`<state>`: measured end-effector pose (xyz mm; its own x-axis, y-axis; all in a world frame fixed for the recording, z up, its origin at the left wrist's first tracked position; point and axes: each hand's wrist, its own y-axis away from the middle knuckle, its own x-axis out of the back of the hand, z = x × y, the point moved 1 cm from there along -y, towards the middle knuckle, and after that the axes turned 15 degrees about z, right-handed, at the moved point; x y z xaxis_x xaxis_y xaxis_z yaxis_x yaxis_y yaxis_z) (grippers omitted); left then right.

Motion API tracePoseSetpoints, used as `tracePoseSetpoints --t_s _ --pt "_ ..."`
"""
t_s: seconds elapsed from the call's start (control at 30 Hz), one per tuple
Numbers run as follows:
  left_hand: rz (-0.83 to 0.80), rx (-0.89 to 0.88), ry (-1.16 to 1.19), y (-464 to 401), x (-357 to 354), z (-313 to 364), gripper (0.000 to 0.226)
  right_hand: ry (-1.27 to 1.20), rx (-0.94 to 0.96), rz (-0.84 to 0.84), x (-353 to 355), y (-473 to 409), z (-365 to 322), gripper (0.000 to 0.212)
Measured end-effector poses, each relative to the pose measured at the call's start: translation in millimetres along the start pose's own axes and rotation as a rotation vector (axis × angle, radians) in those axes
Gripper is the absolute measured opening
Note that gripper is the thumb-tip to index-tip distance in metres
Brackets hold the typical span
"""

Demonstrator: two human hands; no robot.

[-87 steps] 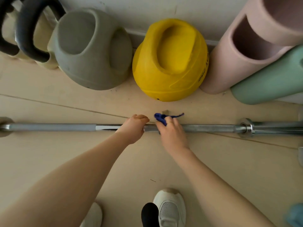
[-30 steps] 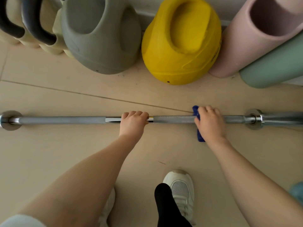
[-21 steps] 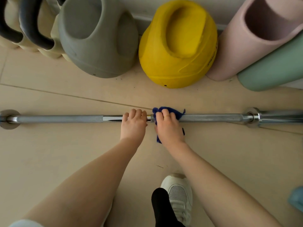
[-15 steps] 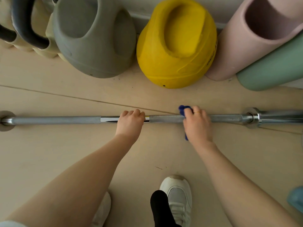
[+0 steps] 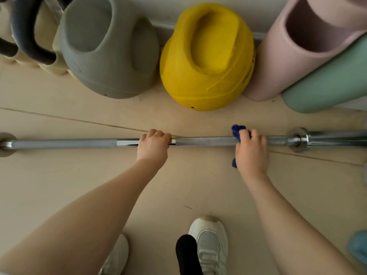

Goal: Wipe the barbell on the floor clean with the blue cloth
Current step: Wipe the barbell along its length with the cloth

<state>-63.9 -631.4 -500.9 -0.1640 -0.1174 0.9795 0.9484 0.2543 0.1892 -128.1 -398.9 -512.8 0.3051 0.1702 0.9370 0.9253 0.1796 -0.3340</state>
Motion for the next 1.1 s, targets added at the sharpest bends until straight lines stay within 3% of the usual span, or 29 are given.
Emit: tracePoseSetpoints --t_s 0.13,0.27,0.4,0.5,0.63,0.73,0.83,0.97,1.1 --pt "-0.111 -0.066 -0.071 -5 9 24 0.046 0.008 0.068 0.014 0 10 -13 0.025" --pt "-0.133 -0.170 0.067 -11 8 60 0.051 -0.009 0.276 -0.067 9 8 25 0.030" --pt "-0.246 -0.191 0.061 -10 7 64 0.031 0.113 -0.126 -0.166 14 -1 91 0.017" --pt "-0.361 -0.186 0.038 -2 6 56 0.043 0.100 -0.252 -0.135 14 5 85 0.016" --pt "-0.453 -0.211 -0.011 6 3 53 0.047 -0.032 -0.077 -0.103 17 26 38 0.010" --pt "-0.420 -0.306 -0.054 8 2 51 0.044 -0.073 0.011 -0.192 22 23 54 0.010" --pt "-0.370 -0.384 -0.125 17 4 39 0.046 0.051 -0.080 -0.282 30 18 80 0.013" --pt "-0.382 -0.310 -0.162 31 3 20 0.035 0.075 -0.179 -0.304 33 28 53 0.015" --pt "-0.414 -0.299 -0.061 38 -2 15 0.033 -0.091 0.140 -0.274 39 52 12 0.024"
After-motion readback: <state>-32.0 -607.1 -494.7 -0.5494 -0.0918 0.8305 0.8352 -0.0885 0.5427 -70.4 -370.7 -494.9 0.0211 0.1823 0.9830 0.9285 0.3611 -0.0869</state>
